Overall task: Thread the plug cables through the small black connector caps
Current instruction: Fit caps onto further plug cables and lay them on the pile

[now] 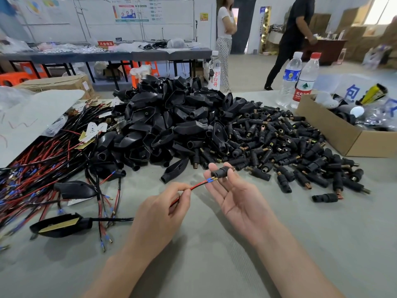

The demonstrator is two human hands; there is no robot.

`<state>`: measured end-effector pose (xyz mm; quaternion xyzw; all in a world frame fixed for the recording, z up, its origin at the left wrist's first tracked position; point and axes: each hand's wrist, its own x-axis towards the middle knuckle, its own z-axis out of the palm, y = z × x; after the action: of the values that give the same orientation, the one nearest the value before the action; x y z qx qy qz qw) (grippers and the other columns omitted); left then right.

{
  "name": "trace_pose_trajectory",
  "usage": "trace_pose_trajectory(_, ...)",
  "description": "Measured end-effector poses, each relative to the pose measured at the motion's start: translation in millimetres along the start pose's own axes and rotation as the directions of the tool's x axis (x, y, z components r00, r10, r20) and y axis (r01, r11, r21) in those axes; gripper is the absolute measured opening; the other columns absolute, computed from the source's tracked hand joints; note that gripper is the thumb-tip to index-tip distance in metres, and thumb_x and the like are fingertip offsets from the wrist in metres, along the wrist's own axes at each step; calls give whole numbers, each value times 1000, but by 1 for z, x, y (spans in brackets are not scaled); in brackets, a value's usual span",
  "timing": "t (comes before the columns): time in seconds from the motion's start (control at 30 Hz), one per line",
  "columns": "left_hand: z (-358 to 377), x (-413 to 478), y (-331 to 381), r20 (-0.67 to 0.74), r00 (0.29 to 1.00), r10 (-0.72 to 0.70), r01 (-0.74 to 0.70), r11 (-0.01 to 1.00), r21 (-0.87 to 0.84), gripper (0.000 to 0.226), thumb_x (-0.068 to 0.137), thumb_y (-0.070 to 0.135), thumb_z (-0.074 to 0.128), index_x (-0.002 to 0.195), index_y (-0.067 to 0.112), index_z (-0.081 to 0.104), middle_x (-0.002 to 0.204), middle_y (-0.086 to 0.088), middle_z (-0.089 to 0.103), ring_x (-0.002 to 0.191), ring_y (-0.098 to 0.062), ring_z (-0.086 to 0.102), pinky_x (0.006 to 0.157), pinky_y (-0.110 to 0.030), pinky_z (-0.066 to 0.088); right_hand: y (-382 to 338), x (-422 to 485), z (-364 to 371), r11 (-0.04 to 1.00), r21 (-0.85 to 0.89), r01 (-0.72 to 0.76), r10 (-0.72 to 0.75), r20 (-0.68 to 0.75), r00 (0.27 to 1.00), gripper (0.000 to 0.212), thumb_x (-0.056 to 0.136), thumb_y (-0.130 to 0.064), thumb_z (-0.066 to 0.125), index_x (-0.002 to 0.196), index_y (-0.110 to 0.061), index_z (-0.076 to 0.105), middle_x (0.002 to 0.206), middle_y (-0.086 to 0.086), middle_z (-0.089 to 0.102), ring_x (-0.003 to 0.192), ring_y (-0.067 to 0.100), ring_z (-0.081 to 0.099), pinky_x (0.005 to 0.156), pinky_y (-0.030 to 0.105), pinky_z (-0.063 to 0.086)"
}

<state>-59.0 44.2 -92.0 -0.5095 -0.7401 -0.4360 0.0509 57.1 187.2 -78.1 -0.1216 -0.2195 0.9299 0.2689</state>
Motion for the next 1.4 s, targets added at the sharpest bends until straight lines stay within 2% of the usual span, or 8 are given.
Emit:
trace_pose_trajectory(0.2,1,0,-1,-9,1000,9,-9,1000,-15,9,98,32,54,94,29,61,57,9,53,45,-7,40,48,-27,35,5,-3,2,1000,-15,-22,22,39,999,27,87,-9,59,113,-13,62,122,20,69,108,38,69,82,42,61)
trace_pose_trajectory(0.37,0,0,-1,-38,998,45,-46,998,-41,13,95,45,47,102,37,53,57,-2,40,47,-15,39,47,-37,40,11,-6,4,995,-51,-91,97,126,987,32,91,-5,57,122,-13,58,131,23,63,116,39,65,89,44,58)
trace_pose_trajectory(0.73,-3,0,0,-32,999,32,-34,998,-58,5,98,47,42,98,42,43,74,18,57,57,-6,54,52,-19,40,19,-10,11,960,-251,-126,159,114,981,33,92,0,59,125,-4,59,129,21,65,123,35,62,99,43,54)
trace_pose_trajectory(0.9,-4,2,1,-72,997,-19,9,990,-138,8,101,37,44,94,39,48,55,13,47,44,-7,38,47,-13,29,21,-10,12,928,-369,-57,75,34,997,31,103,-23,51,124,-5,65,124,14,70,110,29,70,82,32,60)
trace_pose_trajectory(1.0,-5,3,2,-82,993,-89,70,975,-213,15,103,34,46,90,31,53,53,5,45,46,-9,38,48,-22,32,20,-10,12,908,-418,-11,18,12,1000,32,104,-25,49,122,-5,65,120,13,72,104,26,72,79,29,59)
trace_pose_trajectory(1.07,-6,5,6,-105,983,-150,108,938,-328,23,102,37,44,84,27,55,66,-1,55,58,-13,51,56,-25,41,20,-9,12,909,-417,13,-16,-3,1000,30,104,-24,48,118,-5,66,115,14,73,98,26,73,77,28,60)
trace_pose_trajectory(1.17,-10,5,9,-127,979,-162,89,888,-451,40,101,39,35,72,18,54,88,-2,62,82,-11,59,75,-12,43,19,-8,13,914,-404,30,-41,-20,999,28,104,-21,48,115,-3,66,111,15,74,91,24,74,75,26,60)
trace_pose_trajectory(1.4,-12,5,8,77,971,-226,229,793,-565,59,102,51,31,56,18,46,99,1,68,95,-7,66,87,-12,43,16,-8,10,935,-352,40,-59,-42,997,27,104,-19,48,111,-2,67,109,15,75,91,22,74,74,24,59)
